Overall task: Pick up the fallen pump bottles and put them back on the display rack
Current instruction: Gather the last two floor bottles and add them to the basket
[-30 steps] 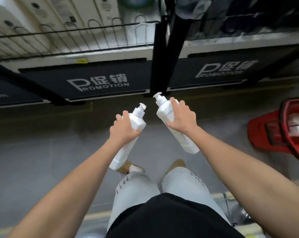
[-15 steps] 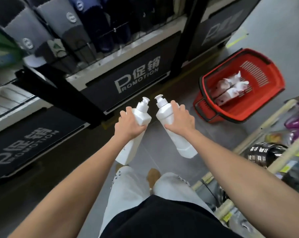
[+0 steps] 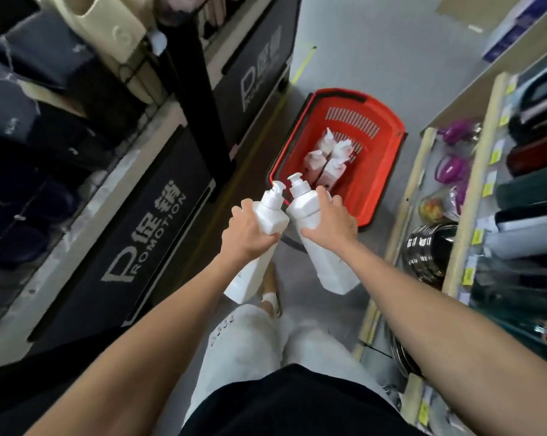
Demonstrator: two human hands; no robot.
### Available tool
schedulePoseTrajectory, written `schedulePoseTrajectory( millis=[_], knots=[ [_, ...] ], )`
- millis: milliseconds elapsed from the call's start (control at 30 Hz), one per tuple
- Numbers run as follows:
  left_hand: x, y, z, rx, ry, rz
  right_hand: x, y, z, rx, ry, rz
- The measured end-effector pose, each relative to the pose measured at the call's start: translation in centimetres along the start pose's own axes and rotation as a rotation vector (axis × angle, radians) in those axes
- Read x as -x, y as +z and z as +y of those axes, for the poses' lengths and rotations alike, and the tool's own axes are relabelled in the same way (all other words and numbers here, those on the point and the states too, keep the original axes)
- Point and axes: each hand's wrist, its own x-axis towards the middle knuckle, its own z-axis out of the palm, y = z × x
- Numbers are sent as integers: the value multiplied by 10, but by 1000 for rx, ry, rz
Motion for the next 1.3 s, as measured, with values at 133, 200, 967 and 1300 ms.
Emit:
schedulePoseTrajectory(
  millis=[133,200,967,1300],
  knots=[
    [-68,6,47,9,87,-58,-47,-24,22,-90,132,57],
    [-96,9,68,25,147,-79,-67,-33,34,-134,197,97],
    [-345,207,116,261,-34,-18,-302,52,206,-339,309,193],
    [-408,314,73,271,-90,19,-352,143,245,-499,391,200]
  ],
)
